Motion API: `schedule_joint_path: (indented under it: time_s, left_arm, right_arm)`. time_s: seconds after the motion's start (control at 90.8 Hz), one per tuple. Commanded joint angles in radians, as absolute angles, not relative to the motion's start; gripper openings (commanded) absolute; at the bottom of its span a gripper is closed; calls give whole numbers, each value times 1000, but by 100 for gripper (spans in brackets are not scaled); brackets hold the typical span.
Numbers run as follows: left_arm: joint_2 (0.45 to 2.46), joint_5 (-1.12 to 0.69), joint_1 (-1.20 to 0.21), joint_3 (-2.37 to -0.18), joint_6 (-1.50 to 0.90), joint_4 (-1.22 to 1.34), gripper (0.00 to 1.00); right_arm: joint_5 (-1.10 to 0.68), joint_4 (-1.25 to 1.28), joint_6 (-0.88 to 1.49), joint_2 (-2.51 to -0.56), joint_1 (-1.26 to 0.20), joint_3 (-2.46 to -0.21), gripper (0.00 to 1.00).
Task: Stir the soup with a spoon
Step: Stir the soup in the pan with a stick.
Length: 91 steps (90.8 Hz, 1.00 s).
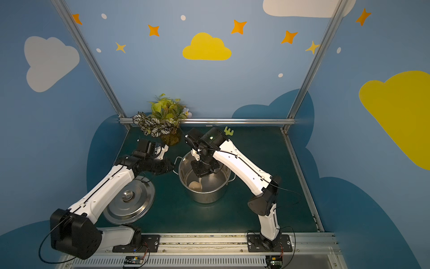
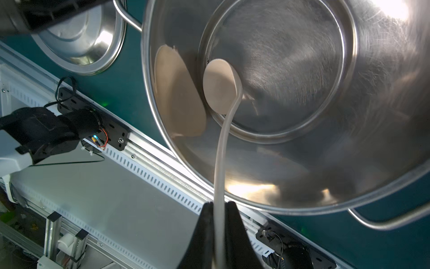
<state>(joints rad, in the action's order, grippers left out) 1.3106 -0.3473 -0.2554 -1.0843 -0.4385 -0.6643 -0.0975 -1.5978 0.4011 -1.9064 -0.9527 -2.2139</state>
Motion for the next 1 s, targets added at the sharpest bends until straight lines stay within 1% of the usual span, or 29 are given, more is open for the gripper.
schedule_joint_path:
  time_s: [0.0,0.231,0.407,0.507,0.54,0.617,0.661,0.87,0.991]
  left_arm:
    - [1299,-357,-255,-1061,-412,-724,3]
    - [1298,-356,-252,-1068,-413,-727,6]
    - [1302,-354,-249,-1069,-414,-733,17]
    - [1297,-353,-247,-1068,-421,-733,28]
    - [1296,-353,-246,-1071,-422,-733,32]
    - [1291,-353,-245,-1075,-420,-735,45]
    - [1286,-353,-245,-1077,-422,-734,49]
    - [1265,-345,-242,-1101,-420,-752,73]
    - [1243,-340,-233,-1103,-414,-752,80]
  right_arm:
    - [-48,-1591,432,-1808,-944,-2159,0]
    - [-68,-1544,477,-1672,-908,-2112,0]
    - [-97,-1516,506,-1563,-857,-2098,0]
    - [-109,-1457,524,-1471,-814,-2040,0]
    - [-111,-1414,523,-1439,-796,-2001,0]
    - [-111,-1269,545,-1315,-745,-1882,0]
    - [-126,-1204,566,-1254,-705,-1825,0]
    - [-262,-1073,653,-1108,-422,-1674,0]
    - [-368,-919,768,-1017,-230,-1524,0]
